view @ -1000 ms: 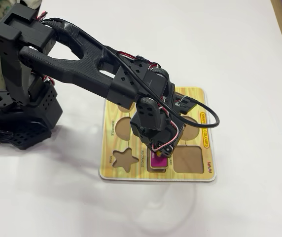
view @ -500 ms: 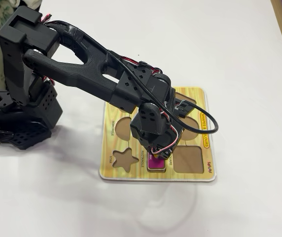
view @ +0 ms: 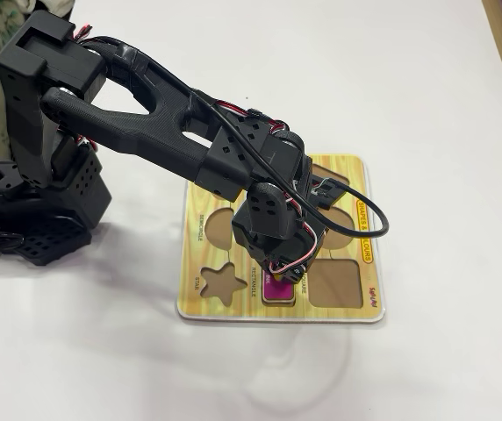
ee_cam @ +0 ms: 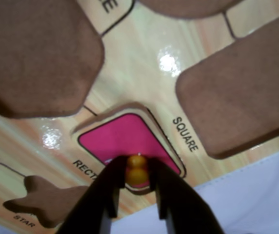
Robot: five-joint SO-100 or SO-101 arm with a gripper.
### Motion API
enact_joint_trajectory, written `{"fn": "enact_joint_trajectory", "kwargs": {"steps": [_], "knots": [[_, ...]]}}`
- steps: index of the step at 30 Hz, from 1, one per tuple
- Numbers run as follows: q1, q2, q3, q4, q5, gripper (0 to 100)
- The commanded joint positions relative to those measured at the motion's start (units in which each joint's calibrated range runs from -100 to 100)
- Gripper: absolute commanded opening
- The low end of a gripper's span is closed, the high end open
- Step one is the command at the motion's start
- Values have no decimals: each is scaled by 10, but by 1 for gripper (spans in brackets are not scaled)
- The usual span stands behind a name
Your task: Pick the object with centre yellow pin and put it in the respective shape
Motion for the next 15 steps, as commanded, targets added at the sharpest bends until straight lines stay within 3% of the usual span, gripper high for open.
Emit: {"fn": "enact_joint_trajectory", "kwargs": {"steps": [1,15], "knots": [[5,-7,-12,-5,-3,2],[20,-7,-12,-5,-7,3]]}}
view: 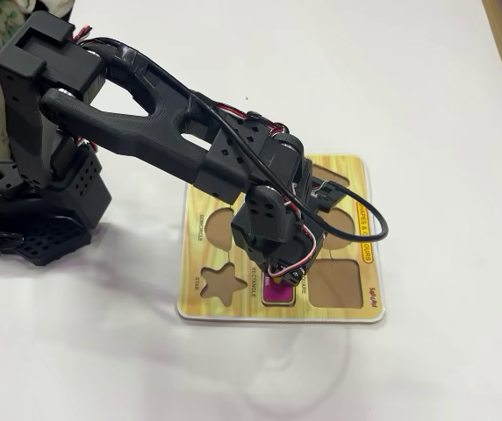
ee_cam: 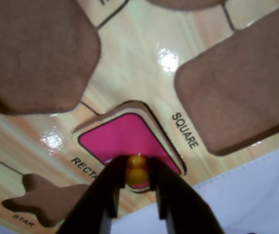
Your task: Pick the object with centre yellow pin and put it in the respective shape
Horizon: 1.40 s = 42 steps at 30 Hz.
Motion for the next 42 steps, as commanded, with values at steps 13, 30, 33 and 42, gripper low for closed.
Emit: {"fn": "enact_joint_trajectory", "kwargs": {"steps": [13,30,33,42], "knots": [[2,-104,-2,1,-24,22],[-4,-345,154,-4,-129,21],[-17,-395,192,-5,-164,21],[-64,-522,287,-5,-256,21]]}}
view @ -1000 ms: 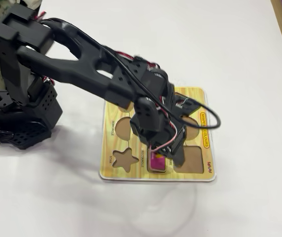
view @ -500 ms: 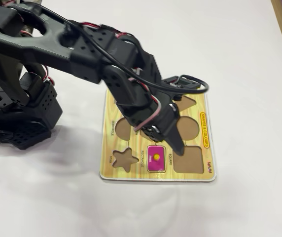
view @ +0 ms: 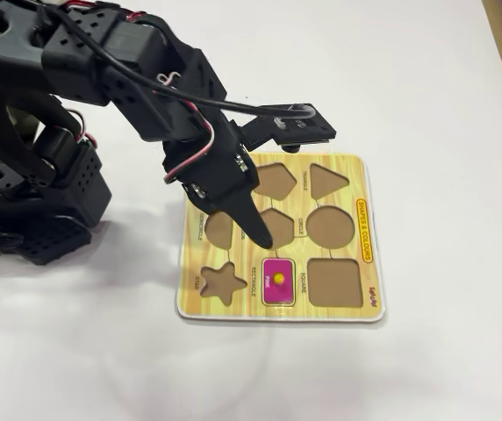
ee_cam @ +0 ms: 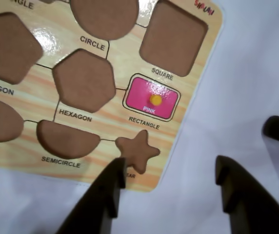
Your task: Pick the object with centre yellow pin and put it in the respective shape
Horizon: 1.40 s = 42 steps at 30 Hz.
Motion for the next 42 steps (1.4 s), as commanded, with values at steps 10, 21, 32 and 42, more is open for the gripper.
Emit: {"fn": "enact_joint_trajectory", "kwargs": {"steps": [10,21,32,42], "knots": [[-43,-227,86,-5,-111,21],[-73,-399,197,-5,-175,21],[-78,-611,325,-5,-229,21],[-79,-707,388,-5,-229,21]]}}
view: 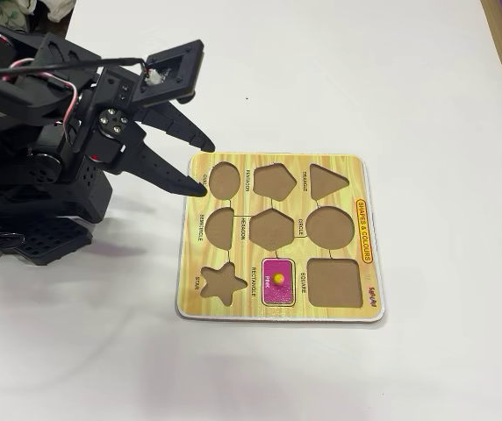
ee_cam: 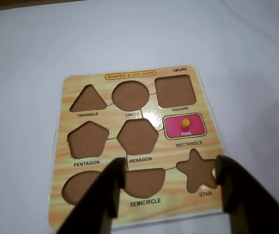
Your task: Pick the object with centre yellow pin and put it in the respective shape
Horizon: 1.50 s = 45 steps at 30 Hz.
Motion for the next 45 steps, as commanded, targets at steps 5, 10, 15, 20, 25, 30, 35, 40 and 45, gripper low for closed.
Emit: {"fn": "enact_joint_trajectory", "kwargs": {"steps": [5,10,15,20,25,30,35,40,45], "knots": [[-11,-2,32,-1,-3,21],[-66,-2,108,-5,-37,21],[-65,-2,172,-5,-38,21],[-62,-2,215,-5,-37,21],[-58,-2,254,-5,-35,21],[-58,-1,257,5,-33,21],[-58,0,257,61,-33,21],[-58,0,258,78,-34,21],[-59,0,258,78,-34,22]]}}
